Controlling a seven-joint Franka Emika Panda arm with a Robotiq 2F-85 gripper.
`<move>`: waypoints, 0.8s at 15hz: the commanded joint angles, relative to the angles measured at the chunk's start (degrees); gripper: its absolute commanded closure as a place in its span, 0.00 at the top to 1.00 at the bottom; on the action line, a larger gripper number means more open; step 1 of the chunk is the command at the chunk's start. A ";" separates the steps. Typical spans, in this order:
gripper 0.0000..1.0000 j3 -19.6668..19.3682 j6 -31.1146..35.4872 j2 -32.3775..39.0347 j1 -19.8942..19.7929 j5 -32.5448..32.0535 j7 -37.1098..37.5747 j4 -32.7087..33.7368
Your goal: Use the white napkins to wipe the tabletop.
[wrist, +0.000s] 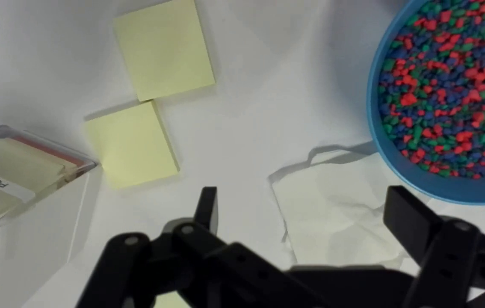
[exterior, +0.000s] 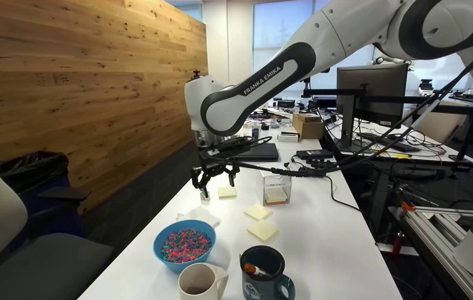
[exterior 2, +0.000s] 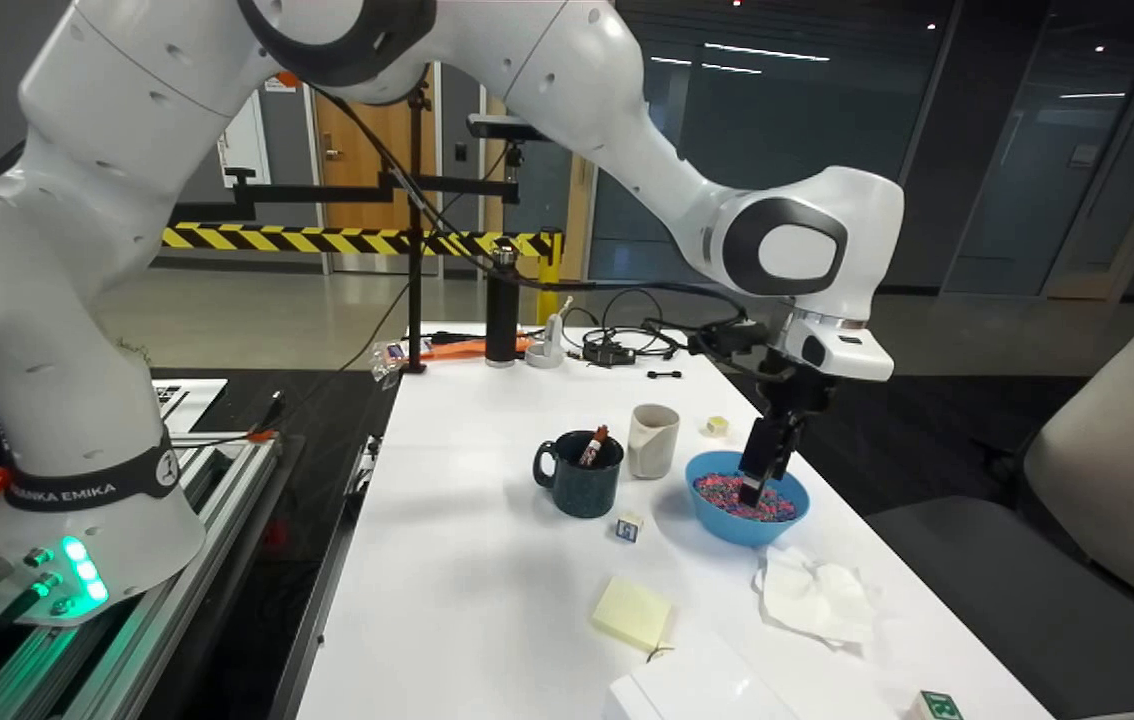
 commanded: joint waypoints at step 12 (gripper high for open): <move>1.00 -0.62 -5.75 17.31 -2.33 3.18 -5.25 23.42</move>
